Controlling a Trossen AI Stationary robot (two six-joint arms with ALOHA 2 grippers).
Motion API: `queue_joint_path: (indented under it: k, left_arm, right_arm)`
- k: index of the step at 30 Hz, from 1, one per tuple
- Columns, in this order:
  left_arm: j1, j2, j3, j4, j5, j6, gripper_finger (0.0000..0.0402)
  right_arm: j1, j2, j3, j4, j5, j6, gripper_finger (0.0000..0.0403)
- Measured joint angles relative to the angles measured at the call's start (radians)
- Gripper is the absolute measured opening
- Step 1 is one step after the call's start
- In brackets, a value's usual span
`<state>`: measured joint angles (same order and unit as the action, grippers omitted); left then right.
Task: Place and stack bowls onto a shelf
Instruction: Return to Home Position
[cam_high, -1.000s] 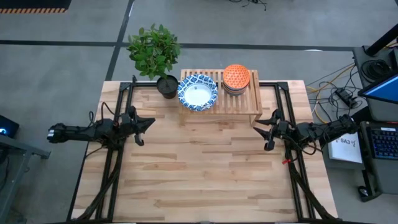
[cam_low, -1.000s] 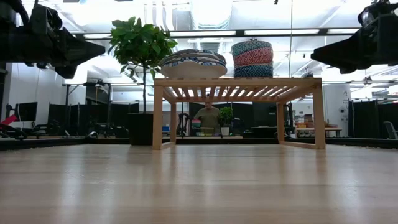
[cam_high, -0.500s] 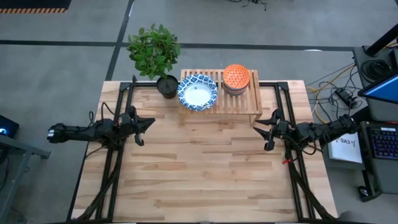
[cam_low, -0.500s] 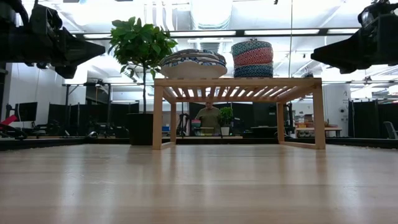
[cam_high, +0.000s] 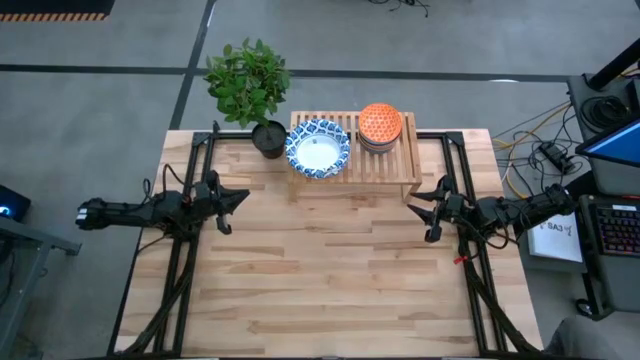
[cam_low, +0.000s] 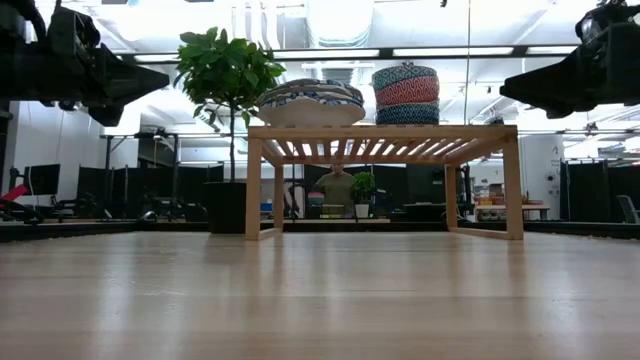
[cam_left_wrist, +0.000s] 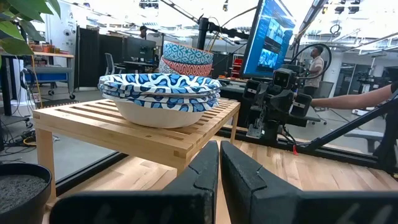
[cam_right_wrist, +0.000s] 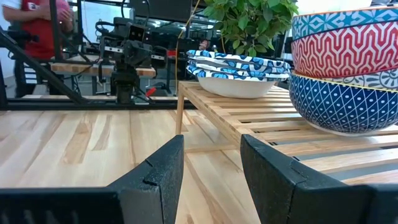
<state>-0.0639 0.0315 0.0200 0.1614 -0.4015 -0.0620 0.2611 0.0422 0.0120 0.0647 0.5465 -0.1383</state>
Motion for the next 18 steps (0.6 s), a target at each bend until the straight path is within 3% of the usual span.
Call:
queue_joint_path:
  k: [18]
  left_arm:
    - [0.0, 0.0, 0.0, 0.0, 0.0, 0.0, 0.0]
  right_arm:
    - [0.0, 0.0, 0.0, 0.002, -0.001, 0.007, 0.0148]
